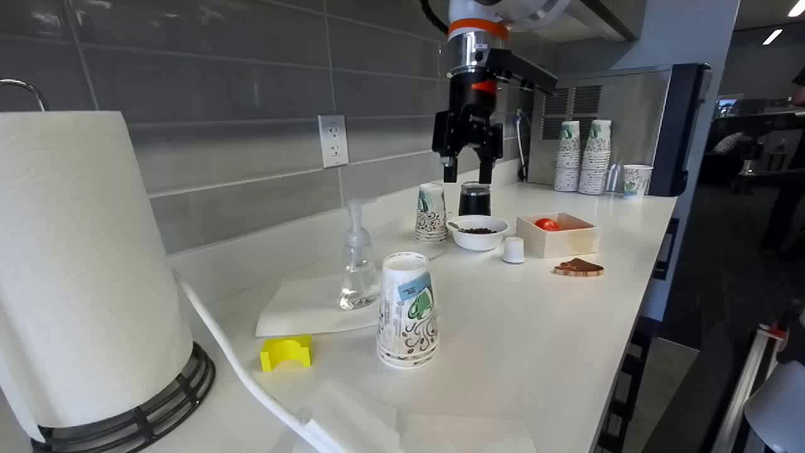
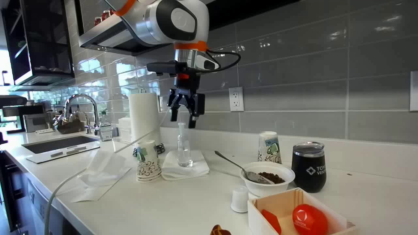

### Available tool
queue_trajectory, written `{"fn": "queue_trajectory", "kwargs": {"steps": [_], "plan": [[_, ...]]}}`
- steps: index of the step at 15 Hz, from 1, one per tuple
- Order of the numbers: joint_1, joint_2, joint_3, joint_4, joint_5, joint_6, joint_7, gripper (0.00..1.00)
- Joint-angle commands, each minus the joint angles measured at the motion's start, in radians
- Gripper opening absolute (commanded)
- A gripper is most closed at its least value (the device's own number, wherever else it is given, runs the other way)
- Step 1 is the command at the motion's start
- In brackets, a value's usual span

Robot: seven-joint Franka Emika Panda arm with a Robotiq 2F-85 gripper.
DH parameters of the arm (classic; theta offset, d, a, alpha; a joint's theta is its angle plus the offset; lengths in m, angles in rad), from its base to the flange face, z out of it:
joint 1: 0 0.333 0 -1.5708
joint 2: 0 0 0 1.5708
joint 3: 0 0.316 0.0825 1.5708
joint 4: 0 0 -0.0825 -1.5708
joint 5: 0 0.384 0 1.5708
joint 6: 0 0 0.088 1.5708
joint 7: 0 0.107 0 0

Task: Move the bowl forward and slightly to the left

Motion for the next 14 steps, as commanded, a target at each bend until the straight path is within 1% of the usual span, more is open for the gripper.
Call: {"fn": "queue_trajectory", "kwargs": {"steps": [1,3,7,9,12,14], "plan": [[-0.012,0.0,0.011,0.002,0.002,-0.002,-0.002,1.0],[-0.015,0.006,0.012,0.009,-0.007,0.001,0.004,1.0],[-0.03,0.043,0.013,0.042,-0.083,0.027,-0.017,1.0],[-0.042,0.063,0.011,0.056,-0.169,0.054,-0.04,1.0],[-0.064,0.117,0.004,0.088,-0.316,0.055,-0.083,1.0],[-0.075,0.158,-0.011,0.106,-0.37,0.062,-0.165,1.0]]}}
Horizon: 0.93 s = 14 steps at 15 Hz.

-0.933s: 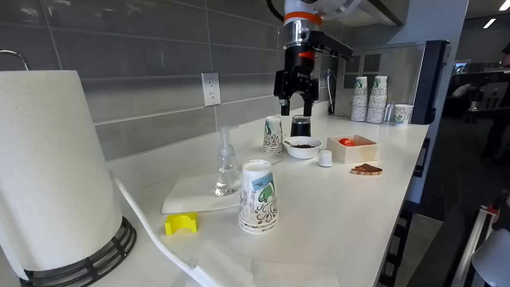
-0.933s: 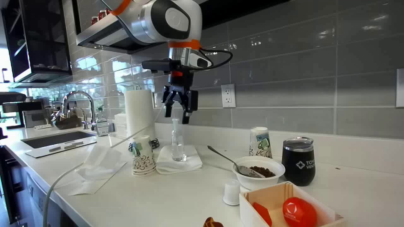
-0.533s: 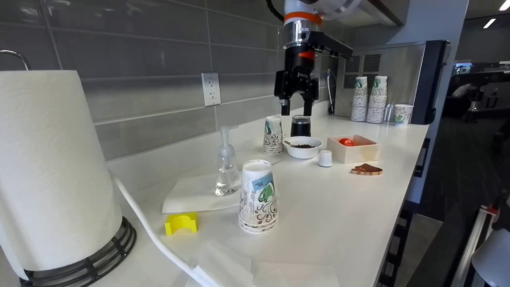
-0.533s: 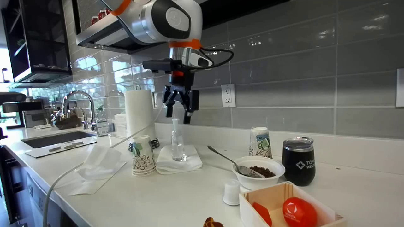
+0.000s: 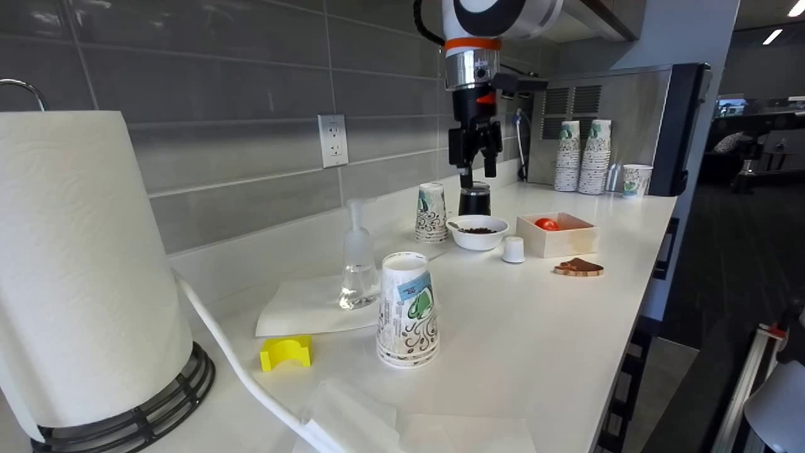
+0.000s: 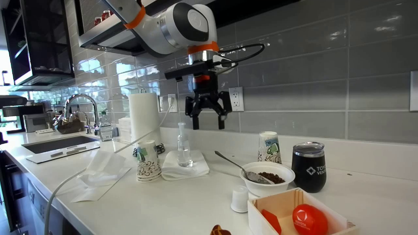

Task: Move the bowl forward and slightly to the left

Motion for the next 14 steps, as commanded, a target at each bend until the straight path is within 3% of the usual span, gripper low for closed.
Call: {"fn": "queue_trajectory", "kwargs": {"steps": [1,8,14], "plan": [[-0.027,0.097,-0.021,0.059,-0.088,0.028,-0.155,1.0],[-0.072,0.273,-0.053,0.094,-0.081,0.229,-0.403,1.0],[-0.105,0.374,-0.049,0.105,-0.083,0.326,-0.443,1.0]]}}
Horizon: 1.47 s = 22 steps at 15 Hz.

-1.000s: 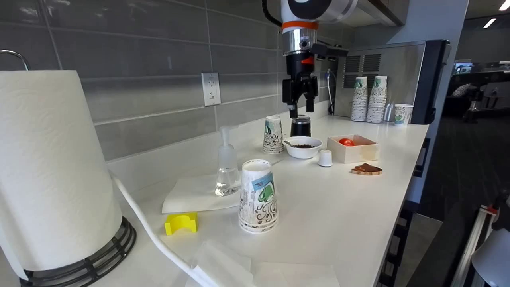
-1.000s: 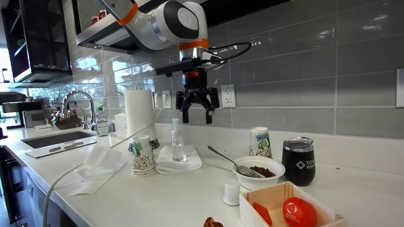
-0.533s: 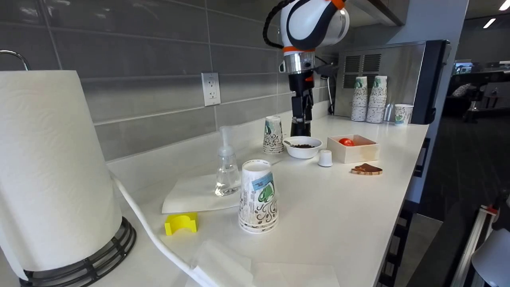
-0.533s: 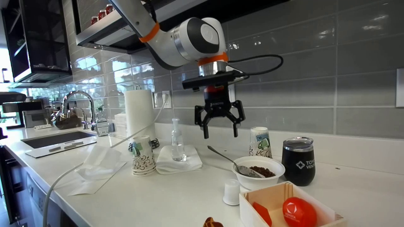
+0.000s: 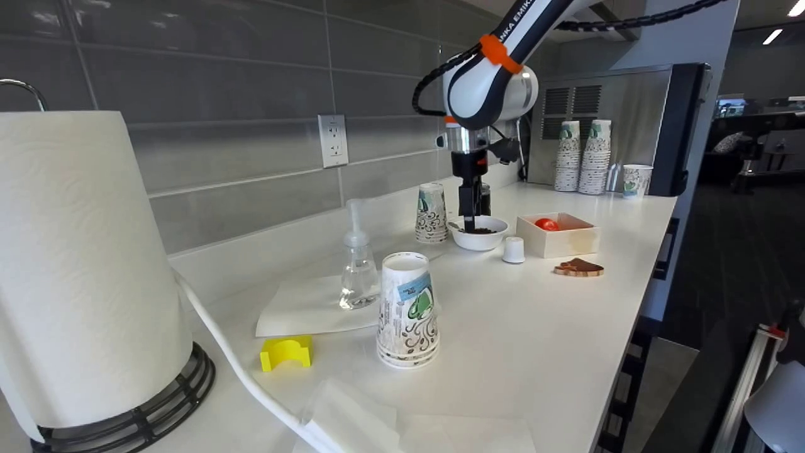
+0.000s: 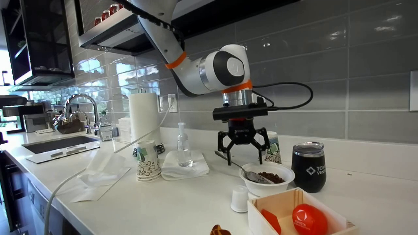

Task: Move the bowl forward and slightly to the left

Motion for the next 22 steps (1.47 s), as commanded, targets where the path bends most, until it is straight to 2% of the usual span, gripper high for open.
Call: {"fn": "queue_trajectory", "kwargs": {"steps": [1,14,22], "plan": [[-0.024,0.05,0.006,0.023,-0.006,0.033,-0.018,1.0],[-0.034,0.149,0.038,0.057,-0.009,-0.041,-0.077,1.0],[-0.034,0.112,0.059,0.04,0.007,-0.135,-0.117,1.0]]}}
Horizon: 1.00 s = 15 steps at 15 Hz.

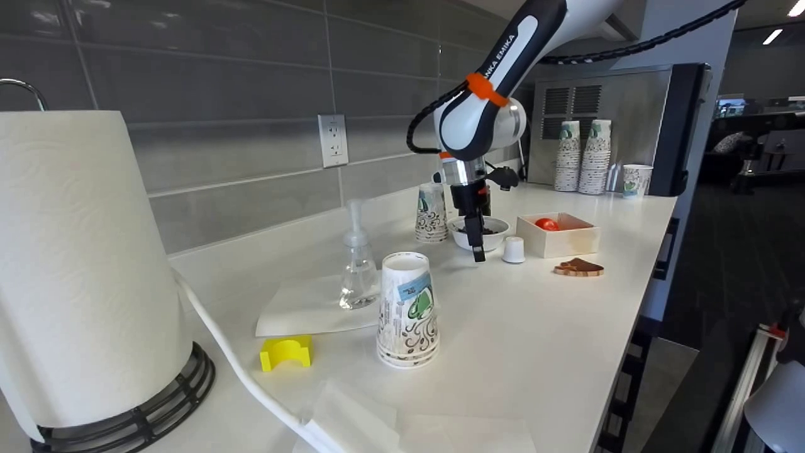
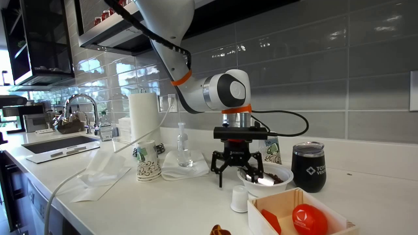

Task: Move the bowl forward and slightly to the left

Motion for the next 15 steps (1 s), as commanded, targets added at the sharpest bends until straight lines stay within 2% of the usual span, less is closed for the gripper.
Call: {"fn": "queue_trajectory", "kwargs": {"steps": [1,15], "plan": [[-0.012,-0.025,0.019,0.005,0.009,-0.068,-0.038,1.0],[0.031,-0.056,0.113,-0.042,0.025,-0.097,-0.187,1.0]]}}
